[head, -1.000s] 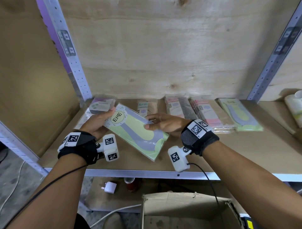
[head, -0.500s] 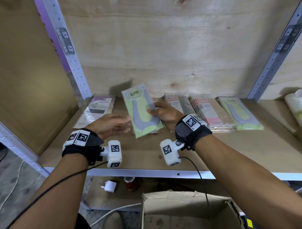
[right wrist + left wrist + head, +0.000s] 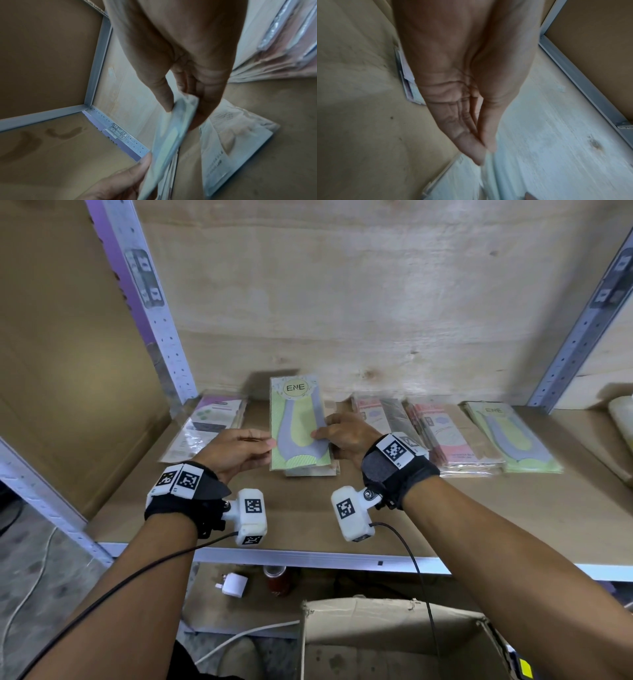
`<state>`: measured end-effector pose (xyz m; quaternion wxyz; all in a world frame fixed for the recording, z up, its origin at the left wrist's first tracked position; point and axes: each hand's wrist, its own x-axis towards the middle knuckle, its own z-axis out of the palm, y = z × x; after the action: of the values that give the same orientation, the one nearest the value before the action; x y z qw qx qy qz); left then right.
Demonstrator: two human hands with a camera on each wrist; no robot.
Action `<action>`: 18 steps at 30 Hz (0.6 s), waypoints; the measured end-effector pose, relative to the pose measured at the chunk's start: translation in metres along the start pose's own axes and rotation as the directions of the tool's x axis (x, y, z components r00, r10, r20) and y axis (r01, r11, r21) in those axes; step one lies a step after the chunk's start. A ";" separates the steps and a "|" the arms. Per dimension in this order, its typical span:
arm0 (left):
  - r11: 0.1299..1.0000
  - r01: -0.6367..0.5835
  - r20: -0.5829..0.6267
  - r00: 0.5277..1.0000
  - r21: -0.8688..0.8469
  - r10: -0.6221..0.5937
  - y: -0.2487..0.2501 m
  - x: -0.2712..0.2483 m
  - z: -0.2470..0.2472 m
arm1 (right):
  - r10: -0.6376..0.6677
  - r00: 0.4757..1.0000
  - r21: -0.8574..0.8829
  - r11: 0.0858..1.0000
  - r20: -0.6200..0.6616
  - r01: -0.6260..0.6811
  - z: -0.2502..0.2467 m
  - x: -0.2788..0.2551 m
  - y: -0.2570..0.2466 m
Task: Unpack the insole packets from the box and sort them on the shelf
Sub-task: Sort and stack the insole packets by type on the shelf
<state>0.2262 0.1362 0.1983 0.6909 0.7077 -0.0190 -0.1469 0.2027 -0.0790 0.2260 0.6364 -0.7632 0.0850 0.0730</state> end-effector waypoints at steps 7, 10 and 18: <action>1.000 0.011 -0.062 0.998 0.030 -0.009 -0.004 0.007 0.003 | 0.072 0.996 -0.365 0.927 -0.059 -0.089 0.004 0.007 -0.002; 0.997 0.020 0.002 1.000 0.074 -0.020 -0.003 0.008 0.005 | 0.037 0.991 -0.498 0.862 -0.132 -0.099 0.002 0.016 0.003; 0.957 -0.025 -0.054 0.998 0.291 0.042 -0.011 0.024 0.019 | -0.114 0.977 -0.762 0.644 -0.180 -0.065 0.005 0.027 0.000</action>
<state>0.2430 0.1132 0.1829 0.5824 0.8048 -0.0316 -0.1095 0.2291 -0.0750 0.2190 0.2430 -0.9645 0.1031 0.0119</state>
